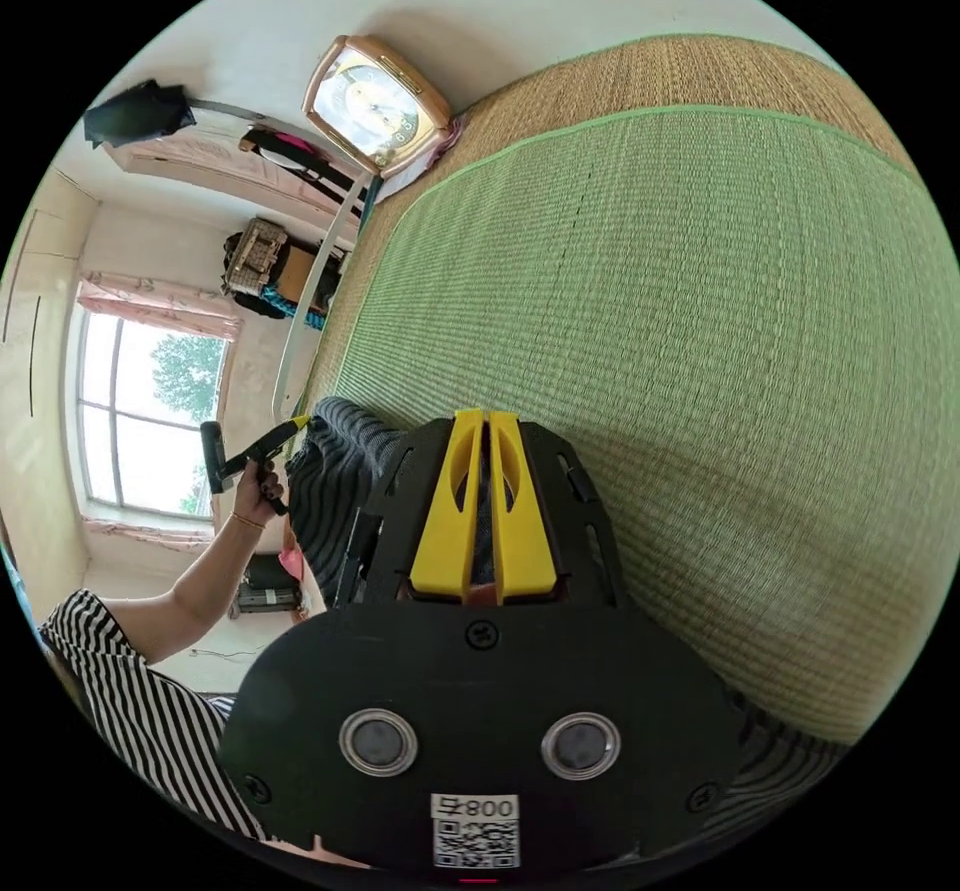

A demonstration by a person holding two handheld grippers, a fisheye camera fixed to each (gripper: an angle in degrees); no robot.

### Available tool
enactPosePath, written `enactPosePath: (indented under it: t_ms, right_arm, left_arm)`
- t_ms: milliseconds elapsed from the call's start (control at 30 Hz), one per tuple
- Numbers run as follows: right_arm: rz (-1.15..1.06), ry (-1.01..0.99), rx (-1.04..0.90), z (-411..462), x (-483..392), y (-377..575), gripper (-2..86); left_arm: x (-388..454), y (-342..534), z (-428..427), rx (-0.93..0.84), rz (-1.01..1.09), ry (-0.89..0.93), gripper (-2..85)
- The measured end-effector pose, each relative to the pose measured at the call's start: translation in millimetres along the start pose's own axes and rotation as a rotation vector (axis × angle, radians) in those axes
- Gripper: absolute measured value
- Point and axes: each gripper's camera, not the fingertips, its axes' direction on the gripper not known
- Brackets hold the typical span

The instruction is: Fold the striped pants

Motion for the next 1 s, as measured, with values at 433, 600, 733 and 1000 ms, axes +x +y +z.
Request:
enactPosePath:
  t_ms: [433,600,733,1000]
  right_arm:
    - [-0.187,0.092,-0.104,-15,-65,168,0.1]
    - [-0.111,0.188,-0.263,26,-67,242,0.5]
    - [-0.161,0.219,-0.147,5,-84,264,2.4]
    - [-0.369,0.478,-0.290,45,-106,300,6.6]
  left_arm:
    - [48,86,32,-0.197,0.193,0.090,0.2]
    - [47,96,44,-0.188,0.160,0.124,0.9]
    - [107,118,58,-0.266,0.432,0.317,3.8]
    - [194,161,125,-0.416,0.821,0.123,3.9]
